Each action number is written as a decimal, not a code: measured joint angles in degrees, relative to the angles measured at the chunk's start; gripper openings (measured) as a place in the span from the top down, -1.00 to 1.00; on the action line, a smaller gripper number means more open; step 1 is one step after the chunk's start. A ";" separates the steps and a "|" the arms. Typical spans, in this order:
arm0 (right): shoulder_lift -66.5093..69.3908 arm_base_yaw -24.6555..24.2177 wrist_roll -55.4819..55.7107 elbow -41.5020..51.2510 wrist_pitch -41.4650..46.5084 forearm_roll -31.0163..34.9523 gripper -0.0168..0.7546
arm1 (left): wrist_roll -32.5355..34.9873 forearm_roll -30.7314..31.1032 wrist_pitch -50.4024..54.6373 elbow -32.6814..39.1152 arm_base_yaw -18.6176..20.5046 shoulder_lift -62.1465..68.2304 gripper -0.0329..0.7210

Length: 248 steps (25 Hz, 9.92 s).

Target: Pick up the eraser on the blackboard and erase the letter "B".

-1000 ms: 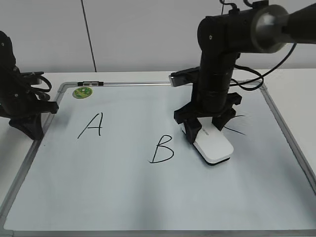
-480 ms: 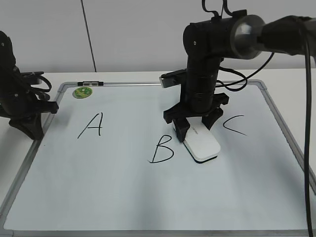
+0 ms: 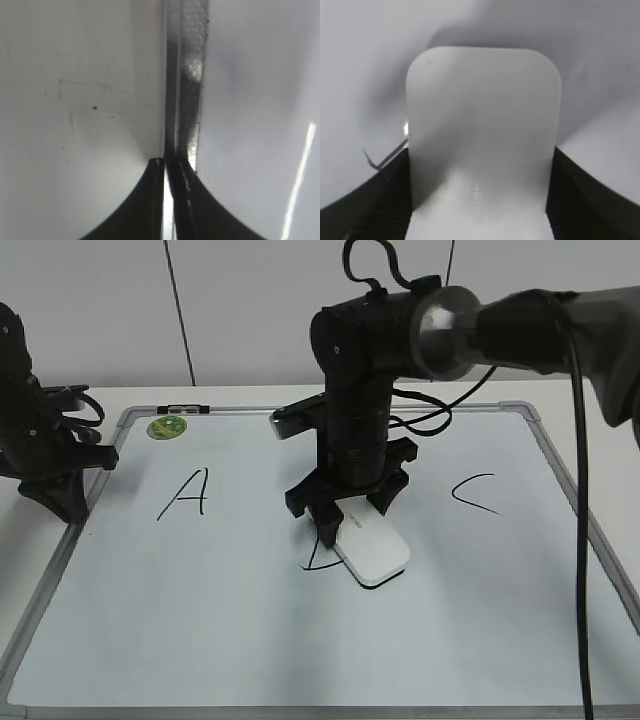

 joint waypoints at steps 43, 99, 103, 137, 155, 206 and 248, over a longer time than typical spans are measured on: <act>-10.93 -7.68 10.30 3.33 -1.47 -8.79 -0.40 | 0.12 -0.12 -0.48 0.00 0.00 0.00 0.87; -18.16 -33.16 -2.66 29.57 -11.57 3.79 -0.40 | 0.12 -0.02 -0.48 0.00 0.00 0.00 0.87; -17.48 -33.16 -2.66 29.57 -12.77 3.93 -0.40 | 0.12 -0.02 -0.48 0.00 0.00 0.00 0.87; -16.73 -33.16 -2.69 18.40 -0.26 4.06 -0.75 | 0.12 0.50 4.80 -2.11 0.00 -0.50 -0.60; -19.54 -33.16 -2.22 19.12 1.24 4.66 -0.35 | 0.12 1.92 11.34 -2.21 -0.48 -9.56 -0.39; -96.71 -33.16 -2.75 76.29 -0.11 8.54 -0.34 | 0.12 5.51 6.89 57.65 -2.40 -94.59 -0.12; -96.75 -30.65 -9.75 77.77 -3.13 1.46 -0.34 | 0.12 6.05 6.93 57.65 -2.40 -94.59 -0.05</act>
